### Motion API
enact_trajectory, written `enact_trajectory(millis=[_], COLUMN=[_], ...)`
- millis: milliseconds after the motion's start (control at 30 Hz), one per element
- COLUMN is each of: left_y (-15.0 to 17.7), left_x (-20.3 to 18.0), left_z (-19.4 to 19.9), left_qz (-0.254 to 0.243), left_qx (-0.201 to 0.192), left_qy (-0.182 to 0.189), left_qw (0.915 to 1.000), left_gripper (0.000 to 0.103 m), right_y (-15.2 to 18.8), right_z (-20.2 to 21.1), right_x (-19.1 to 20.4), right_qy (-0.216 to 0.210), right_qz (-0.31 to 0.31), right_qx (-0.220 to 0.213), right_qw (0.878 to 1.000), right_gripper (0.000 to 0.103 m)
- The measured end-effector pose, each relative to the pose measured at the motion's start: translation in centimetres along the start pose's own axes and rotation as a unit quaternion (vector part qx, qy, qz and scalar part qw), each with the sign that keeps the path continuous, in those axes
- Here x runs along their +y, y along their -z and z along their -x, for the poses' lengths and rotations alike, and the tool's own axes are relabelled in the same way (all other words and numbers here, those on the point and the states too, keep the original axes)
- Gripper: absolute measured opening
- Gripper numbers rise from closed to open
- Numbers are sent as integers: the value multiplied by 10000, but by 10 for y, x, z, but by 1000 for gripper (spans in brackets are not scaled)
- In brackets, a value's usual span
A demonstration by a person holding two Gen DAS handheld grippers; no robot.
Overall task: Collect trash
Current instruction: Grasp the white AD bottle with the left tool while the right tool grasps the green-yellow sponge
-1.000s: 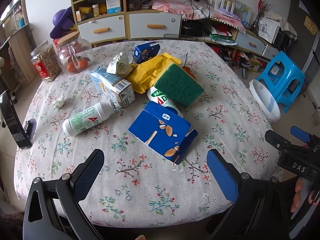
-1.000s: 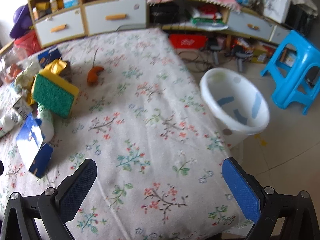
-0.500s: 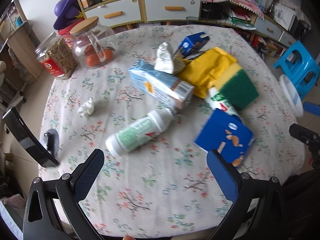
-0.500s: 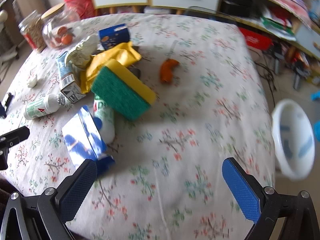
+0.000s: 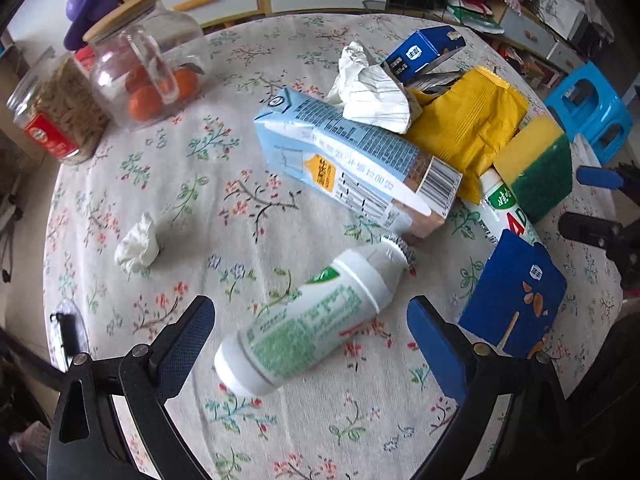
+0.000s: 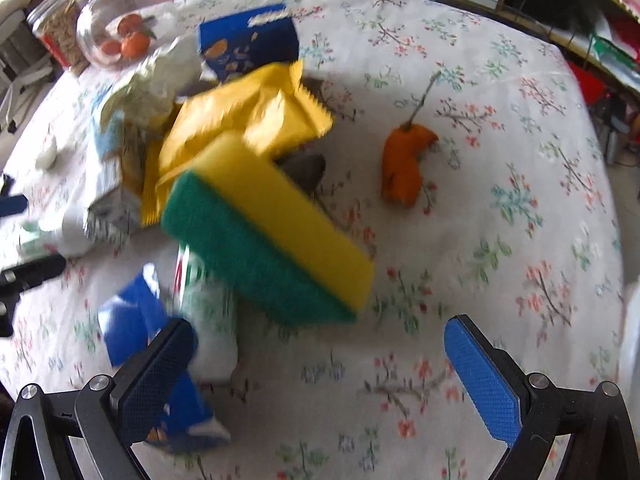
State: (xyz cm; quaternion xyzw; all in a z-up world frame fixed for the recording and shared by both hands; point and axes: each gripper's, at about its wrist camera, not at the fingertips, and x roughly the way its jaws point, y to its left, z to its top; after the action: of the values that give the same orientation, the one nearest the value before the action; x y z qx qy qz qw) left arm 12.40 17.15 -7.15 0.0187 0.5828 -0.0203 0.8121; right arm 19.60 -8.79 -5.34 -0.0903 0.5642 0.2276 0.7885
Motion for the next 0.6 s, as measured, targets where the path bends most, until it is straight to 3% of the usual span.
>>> enact_trajectory(millis=[100,433,600], left_y=[-6,-7,2], left_x=[-1,-7,-9], left_z=[-8,-22,-14], left_qz=[-128,-268,-238], left_qx=[101,286,230], left_qy=[96,388,621], left_qw=[9998,9985,9975], left_gripper=[87,65,46], right_y=[-11,-16,-12], right_z=[-9,-17,-11], right_x=[-4,6,9], right_qy=[-184,-713,-787], right_qz=[-84,-155,-145], right_qx=[117,308,275], right_qw=[9997,9969,9964], right_gripper=[101,79,55])
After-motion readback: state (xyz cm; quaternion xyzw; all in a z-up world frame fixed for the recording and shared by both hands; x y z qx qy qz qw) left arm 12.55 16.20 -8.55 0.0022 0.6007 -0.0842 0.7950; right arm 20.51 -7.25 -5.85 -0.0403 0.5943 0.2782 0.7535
